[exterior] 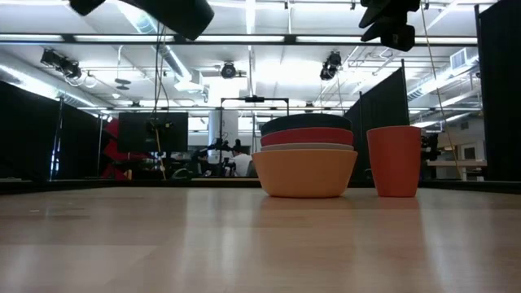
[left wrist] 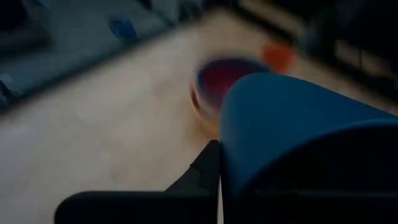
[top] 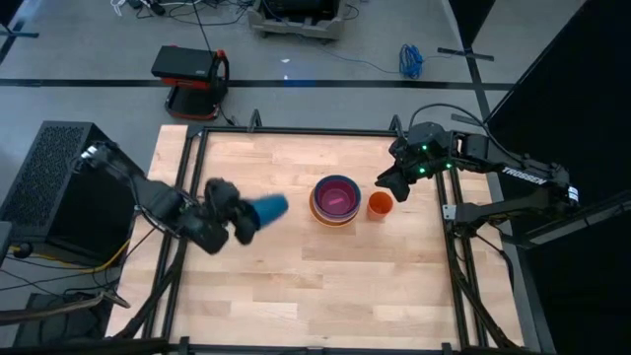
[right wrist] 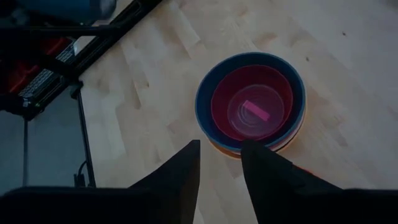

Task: Nest bowls inside each other
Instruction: Move the blue cup to the left side of the stacked bowls

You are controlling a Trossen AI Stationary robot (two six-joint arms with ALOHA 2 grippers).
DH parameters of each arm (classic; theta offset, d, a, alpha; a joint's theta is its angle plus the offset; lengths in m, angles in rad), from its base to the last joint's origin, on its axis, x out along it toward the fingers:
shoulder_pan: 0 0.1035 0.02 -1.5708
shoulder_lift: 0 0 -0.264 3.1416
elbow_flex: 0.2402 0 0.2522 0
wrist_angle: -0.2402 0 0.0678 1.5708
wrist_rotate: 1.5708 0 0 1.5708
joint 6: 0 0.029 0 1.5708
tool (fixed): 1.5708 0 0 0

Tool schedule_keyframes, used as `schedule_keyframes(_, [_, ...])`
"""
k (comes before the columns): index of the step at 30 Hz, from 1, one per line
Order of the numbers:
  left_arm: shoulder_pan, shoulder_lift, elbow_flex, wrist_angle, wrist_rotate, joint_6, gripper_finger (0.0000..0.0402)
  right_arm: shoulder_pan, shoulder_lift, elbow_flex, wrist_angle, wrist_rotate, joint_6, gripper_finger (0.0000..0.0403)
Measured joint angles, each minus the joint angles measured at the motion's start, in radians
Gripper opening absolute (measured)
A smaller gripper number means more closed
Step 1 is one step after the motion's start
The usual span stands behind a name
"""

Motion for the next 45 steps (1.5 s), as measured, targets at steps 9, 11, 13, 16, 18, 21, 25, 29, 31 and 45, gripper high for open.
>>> schedule_keyframes(9, [0.165, -0.099, 0.023, 0.076, -0.237, 0.103, 0.0000, 0.000, 0.000, 0.000, 0.000, 0.002, -0.020, 0.0114])
schedule_keyframes(11, [0.233, -0.093, 0.023, 0.136, -0.150, 0.177, 0.0000, 0.000, 0.000, 0.000, 0.000, 0.002, -0.020, 0.0114])
schedule_keyframes(13, [0.308, -0.092, 0.023, 0.193, -0.060, 0.242, 0.0000, -0.002, 0.000, 0.000, 0.000, 0.002, -0.020, 0.0111])
schedule_keyframes(16, [0.427, -0.089, 0.023, 0.214, 0.077, 0.293, 0.0000, -0.002, 0.000, 0.000, -0.001, 0.002, -0.020, 0.0105])
schedule_keyframes(18, [0.503, -0.085, 0.023, 0.189, 0.170, 0.305, 0.0000, -0.002, 0.000, 0.000, -0.002, 0.002, -0.020, 0.0102])
schedule_keyframes(21, [0.587, -0.064, 0.036, 0.132, 0.267, 0.338, 0.0000, -0.003, 0.000, 0.000, -0.005, 0.002, -0.021, 0.0099])
schedule_keyframes(25, [0.644, 0.005, 0.102, 0.034, 0.339, 0.403, 0.0000, -0.012, 0.000, 0.000, -0.006, 0.002, -0.026, 0.0095])
schedule_keyframes(29, [0.702, 0.075, 0.168, -0.065, 0.411, 0.468, 0.0000, -0.020, 0.000, 0.000, -0.007, 0.003, -0.031, 0.0090])
schedule_keyframes(31, [0.730, 0.109, 0.201, -0.114, 0.447, 0.501, 0.0000, -0.025, 0.000, 0.000, -0.007, 0.003, -0.033, 0.0088])
schedule_keyframes(45, [0.846, 0.407, 0.472, -0.346, 0.554, 0.743, 0.0000, -0.042, 0.000, 0.000, -0.013, 0.001, -0.042, 0.0074])
